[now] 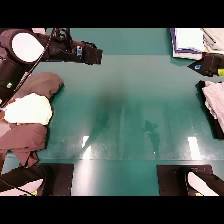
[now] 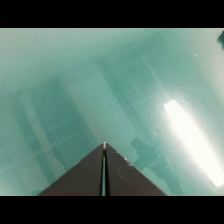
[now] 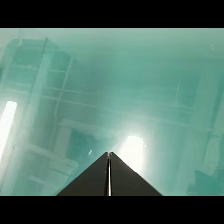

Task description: Fold the shirts.

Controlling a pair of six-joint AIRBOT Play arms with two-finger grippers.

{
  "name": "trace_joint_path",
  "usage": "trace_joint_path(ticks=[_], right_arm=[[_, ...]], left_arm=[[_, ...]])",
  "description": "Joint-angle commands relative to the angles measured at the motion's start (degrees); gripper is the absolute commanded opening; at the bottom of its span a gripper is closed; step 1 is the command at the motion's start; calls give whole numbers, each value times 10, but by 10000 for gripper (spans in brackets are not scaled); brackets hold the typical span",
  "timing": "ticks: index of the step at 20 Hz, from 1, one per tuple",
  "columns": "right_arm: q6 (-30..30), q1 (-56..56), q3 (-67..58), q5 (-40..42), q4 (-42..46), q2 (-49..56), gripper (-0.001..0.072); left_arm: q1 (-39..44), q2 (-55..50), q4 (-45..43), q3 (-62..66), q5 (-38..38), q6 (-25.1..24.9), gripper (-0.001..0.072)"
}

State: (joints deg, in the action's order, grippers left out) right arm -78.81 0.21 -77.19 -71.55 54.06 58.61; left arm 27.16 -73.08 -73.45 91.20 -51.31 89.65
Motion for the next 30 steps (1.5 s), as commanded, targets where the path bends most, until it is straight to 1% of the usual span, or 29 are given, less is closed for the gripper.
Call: trace_joint_path(ticks=[1, 2, 3, 4, 5, 6, 8, 10, 12, 14, 16, 18, 20, 21, 23, 24, 26, 28, 30], right_arm=[[0, 1, 0, 0, 0, 0, 14], [0, 1, 0, 0, 0, 0, 14], [0, 1, 0, 0, 0, 0, 14], [0, 1, 0, 0, 0, 0, 14], [0, 0, 0, 0, 0, 0, 14], [0, 0, 0, 1, 0, 0, 15], [0, 0, 0, 4, 0, 0, 14], [0, 0, 0, 10, 0, 0, 14], [0, 1, 0, 10, -1, 0, 14], [0, 1, 0, 10, -1, 0, 14], [0, 1, 0, 11, -1, 0, 14], [0, 1, 0, 11, -1, 0, 14], [0, 1, 0, 12, -1, 0, 14], [0, 1, 0, 17, -1, 1, 14], [0, 1, -1, 39, -7, 1, 14], [-1, 1, -4, 47, -9, 1, 14], [-2, 1, -21, 50, -25, 1, 14], [-3, 1, -60, 53, -36, 1, 14], [-3, 1, -109, 61, -35, 1, 14]], left_arm=[[-2, 0, -25, 0, 20, -18, 28], [-2, 0, -76, 1, 19, -37, 41], [-5, 0, -153, 0, 13, -18, 322], [-16, -2, -221, 0, -1, 22, 578], [-35, -7, -274, 0, -22, 47, 593], [-62, -15, -300, 0, -44, 49, 593], [-136, -40, -305, -3, -78, 50, 593], [-197, -66, -305, -20, -79, 61, 593], [-246, -100, -304, -44, -71, 61, 593], [-285, -140, -304, -69, -40, 61, 594], [-315, -180, -303, -79, -20, 61, 594], [-332, -213, -302, -79, -17, 61, 593], [-335, -222, -302, -79, -23, 59, 592], [-335, -221, -301, -77, -24, 59, 572], [-335, -220, -296, -54, -44, 60, 66], [-335, -220, -295, -30, -64, 60, 34], [-331, -203, -290, 27, -101, 56, 26], [-313, -152, -286, 81, -105, 28, 25], [-276, -86, -275, 139, -120, -2, 25]])
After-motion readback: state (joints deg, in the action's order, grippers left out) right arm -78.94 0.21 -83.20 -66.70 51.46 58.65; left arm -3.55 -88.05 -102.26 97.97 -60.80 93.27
